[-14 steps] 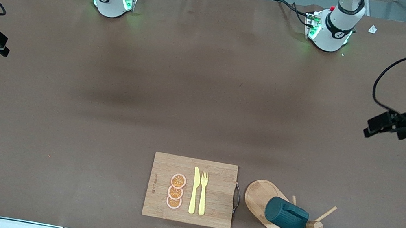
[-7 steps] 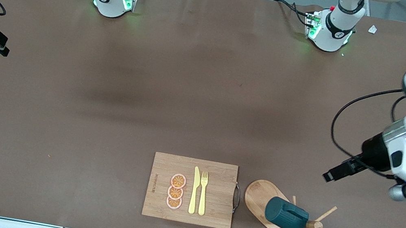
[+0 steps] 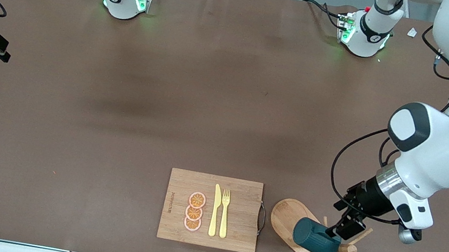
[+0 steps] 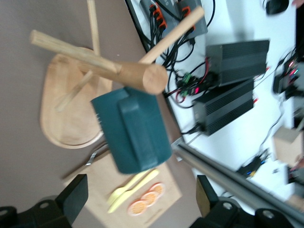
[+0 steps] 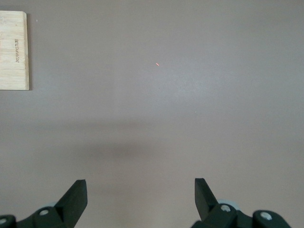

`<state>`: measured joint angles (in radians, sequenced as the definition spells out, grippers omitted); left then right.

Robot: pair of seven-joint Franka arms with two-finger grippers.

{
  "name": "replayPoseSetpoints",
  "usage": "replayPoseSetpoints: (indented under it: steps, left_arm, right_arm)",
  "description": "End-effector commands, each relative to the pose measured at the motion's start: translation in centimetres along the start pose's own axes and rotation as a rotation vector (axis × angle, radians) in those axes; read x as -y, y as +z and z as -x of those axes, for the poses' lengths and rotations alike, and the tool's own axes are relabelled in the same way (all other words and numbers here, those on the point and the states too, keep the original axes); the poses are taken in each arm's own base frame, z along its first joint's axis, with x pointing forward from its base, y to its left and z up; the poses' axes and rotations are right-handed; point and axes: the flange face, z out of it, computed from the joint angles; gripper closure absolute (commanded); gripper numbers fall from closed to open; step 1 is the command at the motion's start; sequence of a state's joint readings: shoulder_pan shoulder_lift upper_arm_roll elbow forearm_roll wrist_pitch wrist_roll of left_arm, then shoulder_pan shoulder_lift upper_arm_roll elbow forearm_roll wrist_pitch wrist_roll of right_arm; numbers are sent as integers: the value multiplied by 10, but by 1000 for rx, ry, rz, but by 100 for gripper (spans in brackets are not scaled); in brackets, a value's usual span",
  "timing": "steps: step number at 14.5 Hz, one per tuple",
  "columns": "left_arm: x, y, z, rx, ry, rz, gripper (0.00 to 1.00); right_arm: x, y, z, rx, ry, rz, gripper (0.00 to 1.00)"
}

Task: Transfer cup from left to right arm and place
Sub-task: 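Reach the left gripper down to the teal mug on the wooden stand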

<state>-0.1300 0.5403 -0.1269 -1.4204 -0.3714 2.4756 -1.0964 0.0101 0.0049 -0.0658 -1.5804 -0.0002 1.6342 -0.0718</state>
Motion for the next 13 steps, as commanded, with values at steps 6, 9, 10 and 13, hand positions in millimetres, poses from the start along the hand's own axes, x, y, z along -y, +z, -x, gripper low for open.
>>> replayPoseSetpoints:
  steps: [6,9,10,13]
  left_arm:
    - [0,36,-19,13,-164,70,0]
    - [5,49,-16,33,-183,60,0]
    - [5,52,-12,45,-191,63,0]
    - [8,58,-13,40,-203,78,0]
  right_arm:
    - [-1,-5,5,0,-1,8,0]
    - [0,-4,5,2,-1,8,0]
    - [0,-5,5,0,-3,8,0]
    - [-1,-5,5,0,-1,8,0]
